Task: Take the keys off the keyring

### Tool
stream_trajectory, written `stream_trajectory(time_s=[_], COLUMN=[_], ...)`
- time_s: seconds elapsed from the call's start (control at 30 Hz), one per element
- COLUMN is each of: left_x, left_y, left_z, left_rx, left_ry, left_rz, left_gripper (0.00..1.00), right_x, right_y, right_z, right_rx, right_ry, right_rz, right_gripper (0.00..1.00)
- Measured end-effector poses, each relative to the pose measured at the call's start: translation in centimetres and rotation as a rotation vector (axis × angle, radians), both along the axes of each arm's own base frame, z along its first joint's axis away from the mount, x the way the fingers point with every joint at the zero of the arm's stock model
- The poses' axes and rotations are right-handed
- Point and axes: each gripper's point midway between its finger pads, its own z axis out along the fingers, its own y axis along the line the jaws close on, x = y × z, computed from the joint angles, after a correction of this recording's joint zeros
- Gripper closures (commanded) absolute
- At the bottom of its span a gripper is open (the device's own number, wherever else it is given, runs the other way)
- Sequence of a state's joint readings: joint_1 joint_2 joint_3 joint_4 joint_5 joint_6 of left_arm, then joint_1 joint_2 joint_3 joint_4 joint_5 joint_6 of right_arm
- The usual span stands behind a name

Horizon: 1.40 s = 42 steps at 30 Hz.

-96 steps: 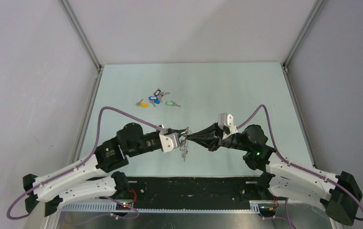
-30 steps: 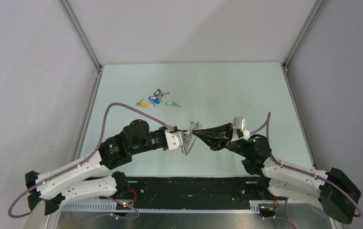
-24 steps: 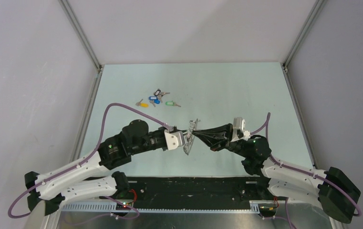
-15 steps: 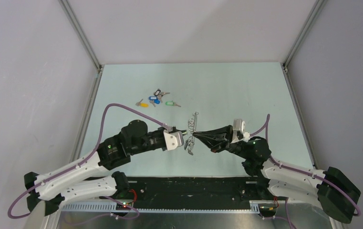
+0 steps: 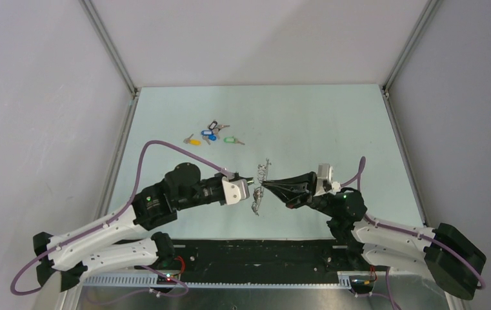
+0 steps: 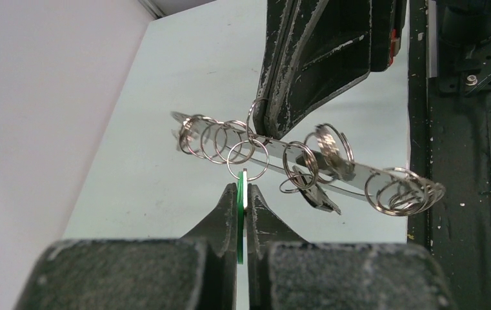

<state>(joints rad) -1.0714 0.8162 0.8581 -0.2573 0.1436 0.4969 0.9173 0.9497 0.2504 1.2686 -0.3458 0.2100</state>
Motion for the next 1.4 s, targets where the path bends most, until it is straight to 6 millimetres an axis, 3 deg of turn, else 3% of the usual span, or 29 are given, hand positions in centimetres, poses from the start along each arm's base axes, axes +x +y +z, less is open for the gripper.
stream_trajectory(time_s=[0.43,0.77,1.1,1.4], left_x=[0.0,0.2,-0.1,-0.1], left_y=[0.0,0.3,0.6,0.6], left_z=[0.0,-0.6,-1.2,-1.4], left_rx=[0.001,0.022,0.039,0.044], left_ry=[0.000,0.008,0.018,0.022], left_rz=[0.000,0.014,0.011,0.007], left_gripper=[1.00,1.00,1.00,1.00], right_x=[-0.2,-0.4,0.0,0.4], right_y=[0.0,0.1,0.5,1.4], right_z=[0.0,-0.1,-1.9,-1.1], right_rx=[0.007,-0.001,-0.108,-0.233], right_ry=[-0.006,-0.021,-0.040,-0.135], right_rz=[0.004,0.002,-0.026,-0.037], right_gripper=[0.93,0.76,0.74,0.71])
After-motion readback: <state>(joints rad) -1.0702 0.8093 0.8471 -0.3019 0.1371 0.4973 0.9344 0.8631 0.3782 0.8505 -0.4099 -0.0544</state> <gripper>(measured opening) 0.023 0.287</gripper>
